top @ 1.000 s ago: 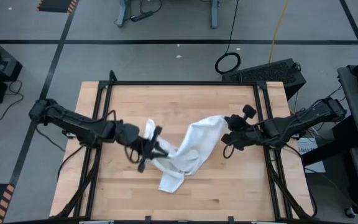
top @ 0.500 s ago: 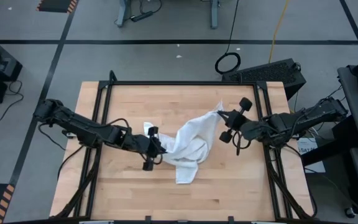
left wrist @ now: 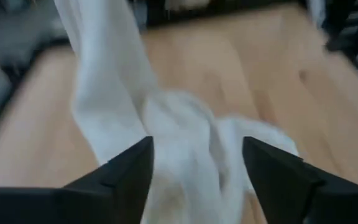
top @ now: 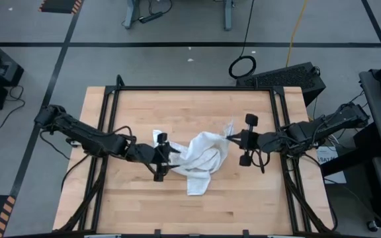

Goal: Roll towel
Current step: Roll the white towel

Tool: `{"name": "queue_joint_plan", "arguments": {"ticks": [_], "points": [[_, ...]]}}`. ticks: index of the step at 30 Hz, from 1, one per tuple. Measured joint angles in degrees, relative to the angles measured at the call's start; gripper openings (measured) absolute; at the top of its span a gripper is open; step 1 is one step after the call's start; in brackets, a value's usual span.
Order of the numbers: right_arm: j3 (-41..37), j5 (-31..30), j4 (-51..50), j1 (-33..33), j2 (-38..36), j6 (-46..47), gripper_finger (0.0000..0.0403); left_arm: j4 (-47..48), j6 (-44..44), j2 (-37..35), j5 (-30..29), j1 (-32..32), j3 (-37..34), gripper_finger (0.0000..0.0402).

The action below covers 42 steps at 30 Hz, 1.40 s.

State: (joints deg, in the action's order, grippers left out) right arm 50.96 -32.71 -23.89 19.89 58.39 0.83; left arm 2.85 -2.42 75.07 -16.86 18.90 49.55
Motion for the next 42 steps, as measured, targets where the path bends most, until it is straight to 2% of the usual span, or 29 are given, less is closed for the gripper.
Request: {"name": "queue_joint_plan", "arguments": {"ticks": [4, 6, 8, 12, 18, 21, 25, 29, 34, 38, 42], "points": [[0.0, 0.04, 0.14, 1.28, 0.0, -1.02, 0.0, -18.17, -11.07, -1.19, -4.24, -1.98, 0.39, 0.0276], [-0.02, 0.04, 0.11, 1.94, 0.02, -2.02, 0.0, -25.41, -15.8, -0.67, -3.42, -4.33, 0.44, 0.0278], [-0.02, 0.03, 0.18, 2.42, 0.18, -2.49, 0.0, -29.45, -18.13, 0.66, 1.95, -7.48, 0.44, 0.0278], [-0.02, 0.04, 0.29, 3.59, 1.62, -3.06, 0.0, -31.85, -18.94, 4.57, 15.39, -14.71, 0.42, 0.0279], [-0.07, 0.03, 1.9, 5.15, 4.81, -6.04, 0.0, -33.89, -20.27, 14.46, 25.6, -18.71, 3.31, 0.0264], [-0.07, 0.02, 5.02, 5.82, 5.88, -9.15, 0.0, -33.67, -23.79, 19.96, 28.1, -18.55, 6.91, 0.0244], [-0.07, -0.47, 6.92, 6.1, 6.32, -12.55, 0.0, -31.79, -26.5, 25.33, 28.41, -18.38, 12.31, 0.0213], [-0.07, -6.14, 7.09, 6.11, 6.08, -12.66, 0.0, -27.0, -26.53, 28.34, 28.41, -19.0, 16.11, 0.0168], [-0.07, -17.77, 5.59, 6.09, 6.03, -12.6, 0.0, -26.23, -23.06, 28.31, 28.39, -18.52, 16.66, 0.0083], [-0.07, -23.36, 3.45, 6.13, 6.03, -12.53, 0.0, -25.24, -18.04, 26.91, 28.2, -17.88, 16.68, 0.0023], [-0.07, -24.53, 1.18, 6.18, 6.03, -12.46, 0.0, -23.5, -14.98, 24.73, 27.82, -17.04, 16.79, 0.001]]}}
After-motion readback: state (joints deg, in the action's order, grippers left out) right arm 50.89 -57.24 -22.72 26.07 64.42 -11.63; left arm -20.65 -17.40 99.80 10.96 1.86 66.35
